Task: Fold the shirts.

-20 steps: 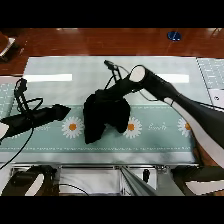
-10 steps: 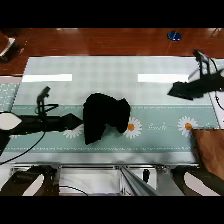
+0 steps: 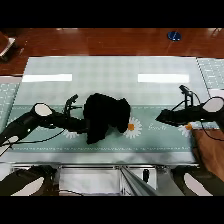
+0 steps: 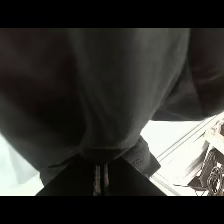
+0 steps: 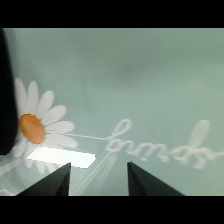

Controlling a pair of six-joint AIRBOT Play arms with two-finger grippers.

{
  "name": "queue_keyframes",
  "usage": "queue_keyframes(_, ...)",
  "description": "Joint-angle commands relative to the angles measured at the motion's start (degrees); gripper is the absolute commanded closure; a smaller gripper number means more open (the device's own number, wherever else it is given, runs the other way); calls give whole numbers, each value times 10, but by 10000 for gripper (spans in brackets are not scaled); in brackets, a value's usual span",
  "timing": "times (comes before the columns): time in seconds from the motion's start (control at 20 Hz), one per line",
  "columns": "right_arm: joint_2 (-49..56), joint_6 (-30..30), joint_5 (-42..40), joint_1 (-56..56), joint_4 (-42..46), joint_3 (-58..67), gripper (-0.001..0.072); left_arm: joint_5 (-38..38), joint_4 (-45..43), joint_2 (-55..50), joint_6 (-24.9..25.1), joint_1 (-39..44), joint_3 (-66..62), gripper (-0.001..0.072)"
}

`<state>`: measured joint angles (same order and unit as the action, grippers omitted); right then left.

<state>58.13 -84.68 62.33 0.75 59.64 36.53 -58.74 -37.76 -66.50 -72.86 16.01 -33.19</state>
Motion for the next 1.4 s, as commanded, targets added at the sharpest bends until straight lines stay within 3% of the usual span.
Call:
queue_keyframes(0.0,43,-17,-57,-89,-67,-13,305,-9,3,-18,23,4,-33,694)
queue_keyframes(0.4,214,-17,-101,-206,-139,84,305,-14,3,-18,28,4,-53,694)
queue_keyframes(0.85,304,-17,-93,-249,-148,169,309,-12,3,-18,28,4,-53,694)
queue_keyframes(0.9,310,-17,-95,-249,-149,180,344,-11,3,-18,28,4,-53,694)
queue_keyframes(0.95,317,-16,-95,-249,-159,188,433,-8,3,-18,28,4,-53,694)
queue_keyframes(1.0,322,-9,-96,-249,-170,196,537,-2,3,-18,28,4,-53,694)
queue_keyframes(1.05,325,26,-94,-249,-187,204,690,5,3,-18,28,4,-53,694)
queue_keyframes(1.2,309,43,-35,-231,-147,264,685,-22,3,-7,35,-40,-87,694)
queue_keyframes(1.35,231,-3,6,-178,-41,377,685,-49,3,57,36,-139,-176,694)
